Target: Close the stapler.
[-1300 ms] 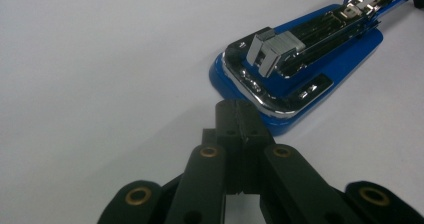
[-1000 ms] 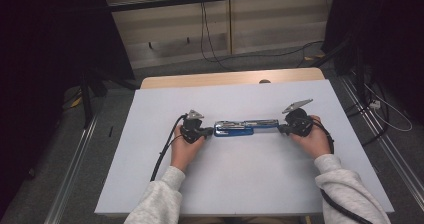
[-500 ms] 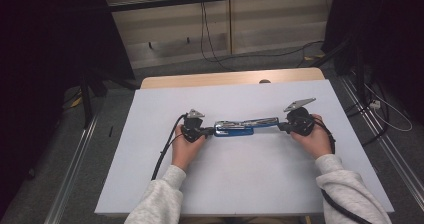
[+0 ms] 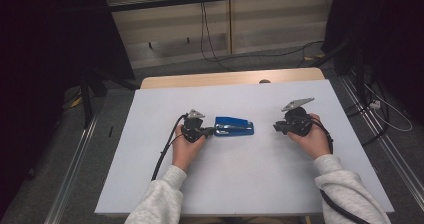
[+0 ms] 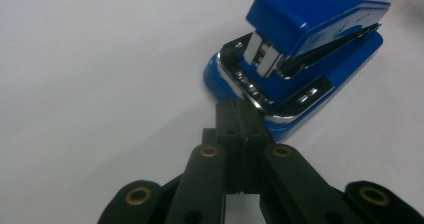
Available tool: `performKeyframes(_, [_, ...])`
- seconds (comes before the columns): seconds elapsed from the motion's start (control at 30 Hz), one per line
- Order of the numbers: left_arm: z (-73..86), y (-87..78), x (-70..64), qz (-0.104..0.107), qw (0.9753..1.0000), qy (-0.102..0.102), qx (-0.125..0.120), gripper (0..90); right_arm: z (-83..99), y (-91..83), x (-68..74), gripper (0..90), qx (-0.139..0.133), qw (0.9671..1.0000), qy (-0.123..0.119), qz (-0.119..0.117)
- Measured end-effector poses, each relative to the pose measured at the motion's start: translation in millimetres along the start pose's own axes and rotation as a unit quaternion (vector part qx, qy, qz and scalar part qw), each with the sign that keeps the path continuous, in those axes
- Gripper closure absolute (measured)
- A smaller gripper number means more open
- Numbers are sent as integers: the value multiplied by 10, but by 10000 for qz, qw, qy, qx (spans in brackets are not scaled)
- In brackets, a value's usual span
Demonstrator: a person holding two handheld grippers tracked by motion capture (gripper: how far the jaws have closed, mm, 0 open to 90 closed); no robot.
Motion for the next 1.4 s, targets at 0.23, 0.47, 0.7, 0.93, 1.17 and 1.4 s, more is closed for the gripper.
performKeyframes(0.23, [1, -29, 7, -58, 10000, 44, -36, 821, -33, 21, 54, 685, -42, 9999, 43, -140])
performKeyframes(0.47, [13, -203, 49, 6, 9997, -22, -231, 603, -26, 2, 139, 555, -18, 9995, 90, -306])
performKeyframes(0.7, [24, -424, 31, 226, 9990, 26, -395, 423, 29, -50, 211, 416, 30, 9990, 167, -409])
performKeyframes(0.93, [82, -568, 20, 249, 9988, 161, -401, 284, 80, -143, 310, 307, 28, 9991, 144, -404])
performKeyframes(1.17, [171, -770, 31, 321, 9981, 61, -524, 199, 159, -271, 363, 242, -61, 9989, 137, -443])
performKeyframes(1.4, [281, -965, 53, 317, 9976, 140, -606, 157, 228, -385, 408, 213, -65, 9988, 93, -468])
Point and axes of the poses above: each handheld gripper's, and its own axes: y roughly forward along the jaws, z roughly out of its underside, x roughly to its left, the point moved 3 cm from there along y, roughly forward along the jaws, and after that the axes turned 4 degrees about -y, right-handed, at the moved point
